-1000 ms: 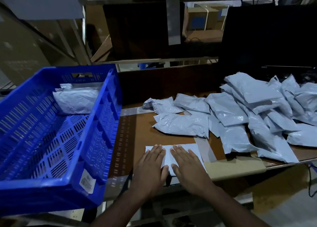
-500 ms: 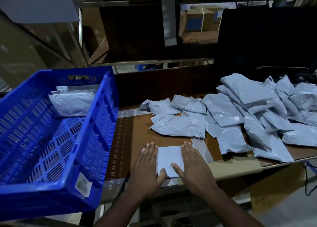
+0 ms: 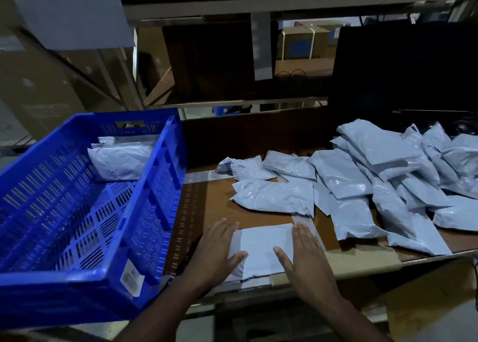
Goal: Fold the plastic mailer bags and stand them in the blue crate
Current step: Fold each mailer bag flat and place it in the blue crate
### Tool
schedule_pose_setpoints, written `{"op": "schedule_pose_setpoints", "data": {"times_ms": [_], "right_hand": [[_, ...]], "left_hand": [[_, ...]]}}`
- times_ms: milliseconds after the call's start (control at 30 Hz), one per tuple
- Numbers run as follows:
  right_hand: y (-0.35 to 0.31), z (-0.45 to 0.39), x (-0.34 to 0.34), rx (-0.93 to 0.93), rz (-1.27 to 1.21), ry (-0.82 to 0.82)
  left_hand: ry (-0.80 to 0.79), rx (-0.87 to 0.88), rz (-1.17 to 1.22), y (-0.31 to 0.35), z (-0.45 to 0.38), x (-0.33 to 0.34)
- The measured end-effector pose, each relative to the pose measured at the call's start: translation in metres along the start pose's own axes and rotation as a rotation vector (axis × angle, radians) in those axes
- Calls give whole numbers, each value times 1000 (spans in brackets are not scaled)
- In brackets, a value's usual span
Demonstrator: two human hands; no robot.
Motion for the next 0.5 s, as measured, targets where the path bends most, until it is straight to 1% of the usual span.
{"op": "schedule_pose_setpoints", "data": {"times_ms": [67, 133, 200, 267, 300, 367, 433, 500], "right_hand": [[-2, 0, -8, -36, -58, 39], [-7, -4, -18, -91, -118, 74], [-9, -9, -27, -126, -196, 114], [-7, -14, -36, -129, -292, 163], [-4, -17, -39, -121, -355, 189], [1, -21, -44, -90, -515, 232], [4, -24, -46, -46, -698, 248], [7, -27, -50, 13, -862, 288]], "left_hand": [[-51, -3, 42, 4, 2, -9], [-92, -43, 92, 5, 6, -18], [-78, -63, 116, 5, 8, -31], [-47, -19, 187, 7, 7, -44], [-30, 5, 254, 8, 8, -50], [0, -8, 399, 7, 9, -60], [6, -68, 572, 1, 8, -64], [-40, -157, 837, -8, 7, -61]]}}
Point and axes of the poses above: each hand's wrist, its own z-axis away from the middle knuckle, its own x-axis out of the palm, y = z × x, the point moved 8 cm from there along -z, towards the middle knuckle, and after that the axes turned 15 degrees about -x, right-handed, at the moved point
